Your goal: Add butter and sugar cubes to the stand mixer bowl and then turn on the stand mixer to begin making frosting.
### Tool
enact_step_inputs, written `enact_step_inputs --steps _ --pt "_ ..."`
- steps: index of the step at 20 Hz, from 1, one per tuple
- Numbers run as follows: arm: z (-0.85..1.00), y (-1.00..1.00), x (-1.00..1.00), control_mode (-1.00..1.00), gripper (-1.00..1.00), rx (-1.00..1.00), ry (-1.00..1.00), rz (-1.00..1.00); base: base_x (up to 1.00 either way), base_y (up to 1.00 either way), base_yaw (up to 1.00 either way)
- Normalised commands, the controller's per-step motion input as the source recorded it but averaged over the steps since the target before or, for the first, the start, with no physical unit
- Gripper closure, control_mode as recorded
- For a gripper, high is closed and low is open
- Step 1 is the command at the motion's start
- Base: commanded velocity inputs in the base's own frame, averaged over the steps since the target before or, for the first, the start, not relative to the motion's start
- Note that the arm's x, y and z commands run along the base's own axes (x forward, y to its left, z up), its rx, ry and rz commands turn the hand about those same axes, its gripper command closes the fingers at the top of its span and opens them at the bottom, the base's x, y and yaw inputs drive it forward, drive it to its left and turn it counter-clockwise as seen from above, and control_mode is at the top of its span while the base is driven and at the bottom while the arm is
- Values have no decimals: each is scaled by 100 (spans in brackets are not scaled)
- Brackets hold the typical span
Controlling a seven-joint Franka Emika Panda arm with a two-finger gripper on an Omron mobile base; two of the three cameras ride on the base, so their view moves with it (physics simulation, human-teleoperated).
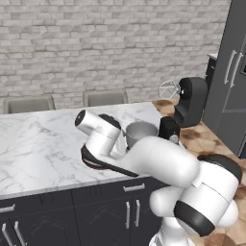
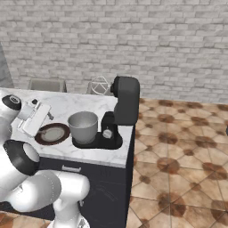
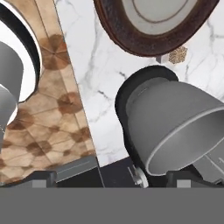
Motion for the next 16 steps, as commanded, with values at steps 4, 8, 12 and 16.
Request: enact_step_inputs --steps 4,8,12,16 --pt "-19 0 28 -100 -100 -7 4 0 0 0 0" --pt "-10 0 26 -100 -100 -6 5 0 0 0 0" --pt "-9 0 31 -100 -100 -6 8 0 0 0 0" --pt "-11 -7 28 -100 -100 -4 8 0 0 0 0"
